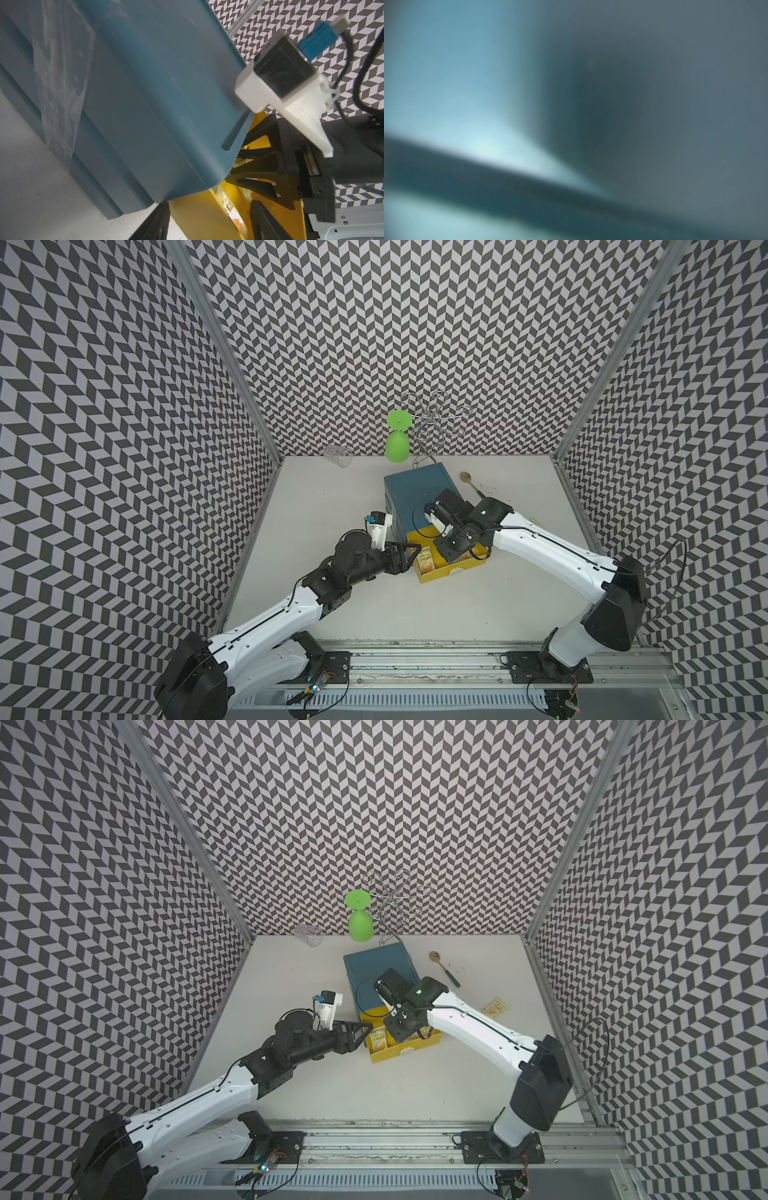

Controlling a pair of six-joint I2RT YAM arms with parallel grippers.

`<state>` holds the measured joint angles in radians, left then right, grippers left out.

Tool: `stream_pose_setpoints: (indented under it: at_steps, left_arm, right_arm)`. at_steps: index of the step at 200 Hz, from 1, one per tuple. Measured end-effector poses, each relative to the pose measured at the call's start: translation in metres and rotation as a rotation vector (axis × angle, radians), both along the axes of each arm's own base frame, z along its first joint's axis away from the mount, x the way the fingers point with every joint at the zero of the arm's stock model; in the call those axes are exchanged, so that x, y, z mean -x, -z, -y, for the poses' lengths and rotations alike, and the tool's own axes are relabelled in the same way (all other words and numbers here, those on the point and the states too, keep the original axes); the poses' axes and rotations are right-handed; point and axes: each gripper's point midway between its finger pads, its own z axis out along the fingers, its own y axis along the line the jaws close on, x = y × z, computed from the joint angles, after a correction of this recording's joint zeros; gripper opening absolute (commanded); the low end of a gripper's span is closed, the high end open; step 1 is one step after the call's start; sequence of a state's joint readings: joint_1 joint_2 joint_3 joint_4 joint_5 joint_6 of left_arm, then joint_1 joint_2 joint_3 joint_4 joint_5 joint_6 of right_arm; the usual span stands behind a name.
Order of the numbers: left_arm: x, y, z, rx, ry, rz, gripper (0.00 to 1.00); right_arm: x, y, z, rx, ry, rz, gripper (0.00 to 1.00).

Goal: Take the cookies out of the drawer
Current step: Pick up the cookie from the drawer, then place the cookie at the center of the board.

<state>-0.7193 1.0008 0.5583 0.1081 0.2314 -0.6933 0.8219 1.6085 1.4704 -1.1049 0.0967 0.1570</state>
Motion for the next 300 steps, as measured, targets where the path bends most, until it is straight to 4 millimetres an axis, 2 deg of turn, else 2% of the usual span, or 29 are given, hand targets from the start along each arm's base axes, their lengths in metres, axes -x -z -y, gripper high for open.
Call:
stream_pose_setpoints:
  at_steps: [45,113,170,219,273,300]
  left_arm:
    - [0.0,0.0,0.0,0.0,-0.001,0.0,0.65]
    - [-0.001,0.0,-0.001,0.0,-0.002,0.0,0.65]
    - [-0.001,0.0,-0.001,0.0,-0.003,0.0,0.65]
    - [-0.001,0.0,-0.001,0.0,-0.003,0.0,0.65]
    - [-0.001,0.0,-0.001,0.0,-0.003,0.0,0.65]
    - [-0.001,0.0,-0.001,0.0,-0.003,0.0,0.65]
  right_arm:
    - [-0.007,-0.003,-0.003,-0.017,0.015,0.029,0.17]
    - [-0.015,-0.024,0.006,-0.059,0.064,0.089,0.0]
    - [-0.018,-0.049,0.014,-0.129,0.089,0.139,0.0]
    - [-0.021,-0.052,0.018,-0.137,0.103,0.145,0.0]
    - [-0.02,-0.056,0.015,-0.161,0.094,0.14,0.0]
    - [-0.015,-0.073,0.009,-0.227,0.075,0.152,0.0]
